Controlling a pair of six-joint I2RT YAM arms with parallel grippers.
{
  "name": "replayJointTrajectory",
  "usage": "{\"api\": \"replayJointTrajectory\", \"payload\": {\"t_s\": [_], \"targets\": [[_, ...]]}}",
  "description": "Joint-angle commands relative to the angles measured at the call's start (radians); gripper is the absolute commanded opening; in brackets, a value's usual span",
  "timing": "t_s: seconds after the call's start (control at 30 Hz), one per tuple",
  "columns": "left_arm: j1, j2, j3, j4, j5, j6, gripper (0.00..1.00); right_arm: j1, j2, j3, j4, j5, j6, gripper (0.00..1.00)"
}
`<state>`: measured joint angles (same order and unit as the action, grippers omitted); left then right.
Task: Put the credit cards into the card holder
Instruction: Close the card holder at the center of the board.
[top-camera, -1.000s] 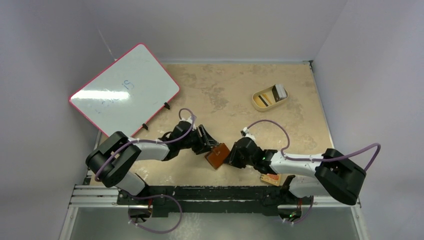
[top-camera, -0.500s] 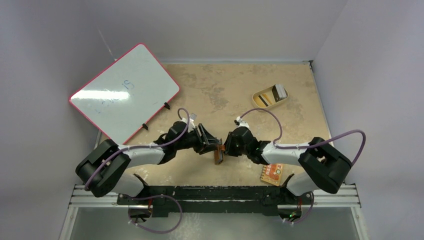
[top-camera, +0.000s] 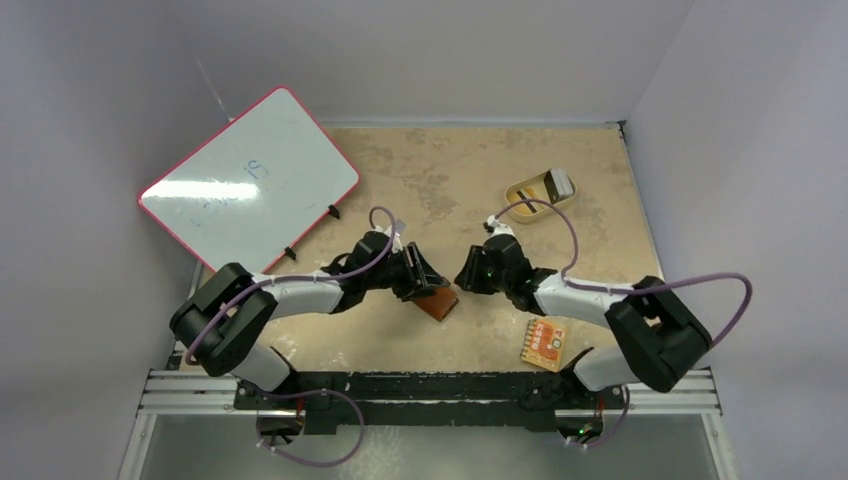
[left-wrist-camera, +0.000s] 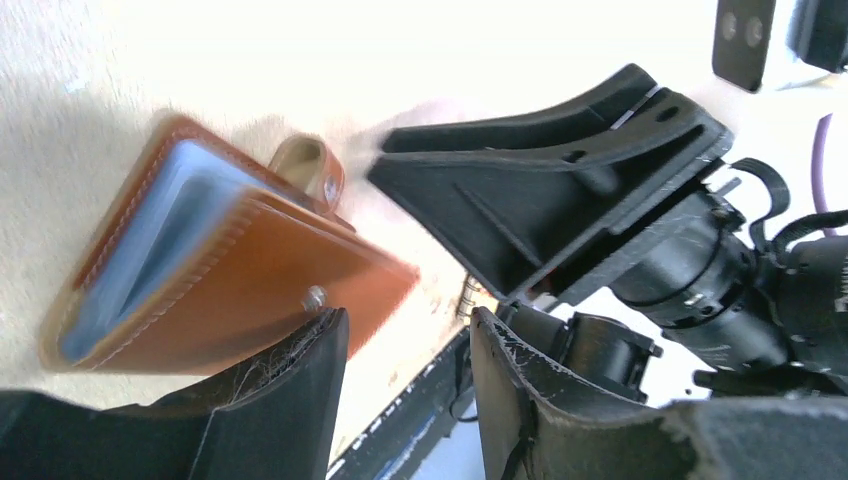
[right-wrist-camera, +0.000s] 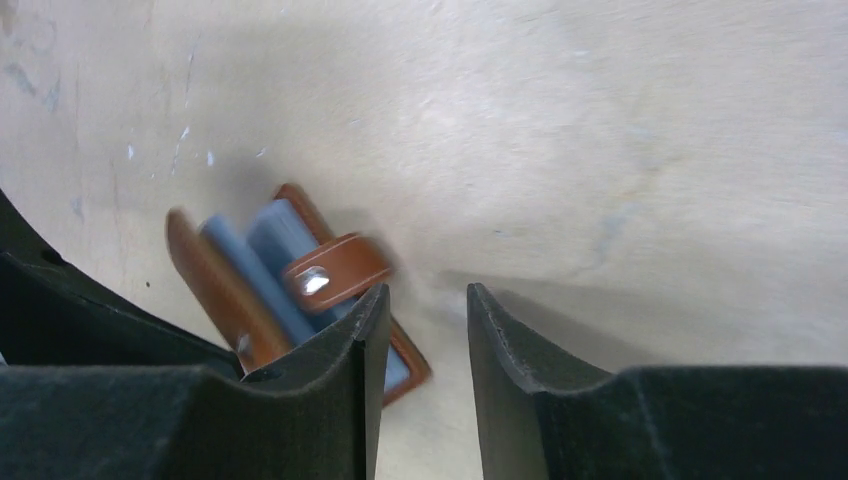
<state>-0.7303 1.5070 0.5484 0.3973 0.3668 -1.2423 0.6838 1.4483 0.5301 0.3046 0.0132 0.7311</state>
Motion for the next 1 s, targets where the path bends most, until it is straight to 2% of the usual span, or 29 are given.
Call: {"api": "replayJointTrajectory", "payload": {"t_s": [0.0, 0.17, 0.3, 0.47, 0.6, 0.73, 0.83, 0.97], "targets": [[-0.002, 0.016, 0.092, -0.129, -0.074, 0.128, 0.48, -0.058, -0.113, 0.002, -0.14, 0.025, -0.053, 0.38], [-0.003, 0.054, 0.168, -0.16, -0.077, 0.16, 0.48, -0.084, -0.202, 0.021, -0.24, 0.024, -0.039, 0.42], [-0.003, 0.052, 0.214, -0.218, -0.097, 0.182, 0.46, -0.084, -0.24, 0.018, -0.173, -0.041, -0.087, 0.42], [-0.002, -0.006, 0.267, -0.445, -0.216, 0.234, 0.41, -0.084, -0.147, 0.05, -0.093, -0.13, -0.171, 0.39], [-0.002, -0.035, 0.279, -0.618, -0.312, 0.259, 0.36, -0.064, -0.055, 0.05, 0.009, -0.252, -0.142, 0.35], [0.009, -0.065, 0.274, -0.736, -0.379, 0.299, 0.35, 0.051, -0.019, 0.066, 0.042, -0.234, -0.072, 0.34], [0.02, -0.079, 0.258, -0.756, -0.366, 0.319, 0.35, 0.138, 0.036, 0.088, 0.07, -0.226, -0.014, 0.33], [0.021, -0.087, 0.256, -0.79, -0.351, 0.334, 0.34, 0.208, 0.093, 0.144, 0.018, -0.185, 0.016, 0.32]]}}
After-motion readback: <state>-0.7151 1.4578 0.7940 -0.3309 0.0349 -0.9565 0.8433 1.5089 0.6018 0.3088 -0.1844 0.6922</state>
